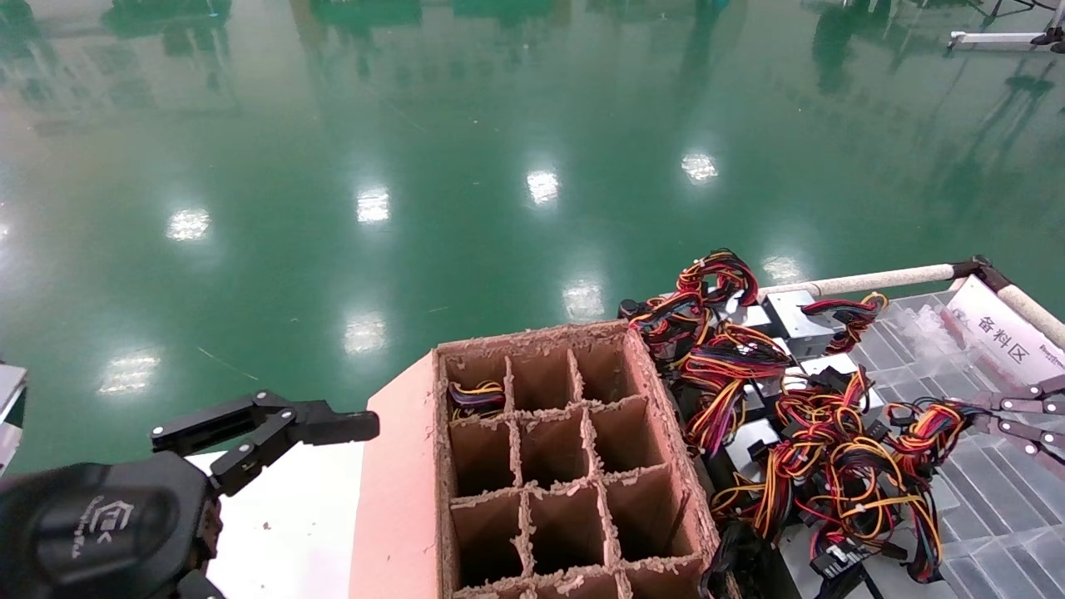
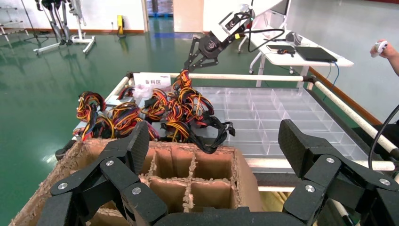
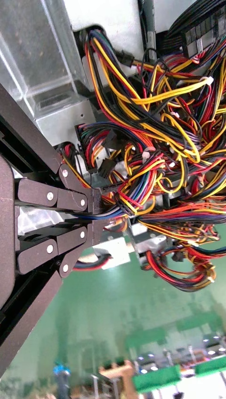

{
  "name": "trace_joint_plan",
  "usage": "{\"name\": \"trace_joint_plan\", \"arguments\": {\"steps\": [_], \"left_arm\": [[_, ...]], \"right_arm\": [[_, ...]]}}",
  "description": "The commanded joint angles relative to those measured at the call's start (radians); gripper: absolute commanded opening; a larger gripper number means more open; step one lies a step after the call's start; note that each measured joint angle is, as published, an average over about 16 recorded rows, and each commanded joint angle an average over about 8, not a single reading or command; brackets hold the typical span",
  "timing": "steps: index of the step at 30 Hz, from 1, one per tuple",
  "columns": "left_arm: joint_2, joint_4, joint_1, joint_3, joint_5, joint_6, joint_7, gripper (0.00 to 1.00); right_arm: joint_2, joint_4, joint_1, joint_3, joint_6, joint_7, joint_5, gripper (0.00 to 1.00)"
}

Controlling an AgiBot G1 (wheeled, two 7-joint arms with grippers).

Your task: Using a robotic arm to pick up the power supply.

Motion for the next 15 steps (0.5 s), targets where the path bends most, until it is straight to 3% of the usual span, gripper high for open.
{"name": "trace_joint_plan", "arguments": {"steps": [1, 3, 15], "left_arm": [[0.000, 0.000, 0.000, 0.000, 0.000, 0.000, 0.000, 1.00], [0.000, 0.000, 0.000, 0.000, 0.000, 0.000, 0.000, 1.00], [0.000, 0.000, 0.000, 0.000, 0.000, 0.000, 0.000, 1.00]], "right_arm": [[0.001, -0.009, -0.004, 0.001, 0.002, 0.007, 0.003, 0.82], [0.001, -0.013, -0.006, 0.001, 0.001, 0.010, 0.004, 1.00], [0.001, -0.011, -0.006, 0.002, 0.003, 0.007, 0.006, 1.00]]}}
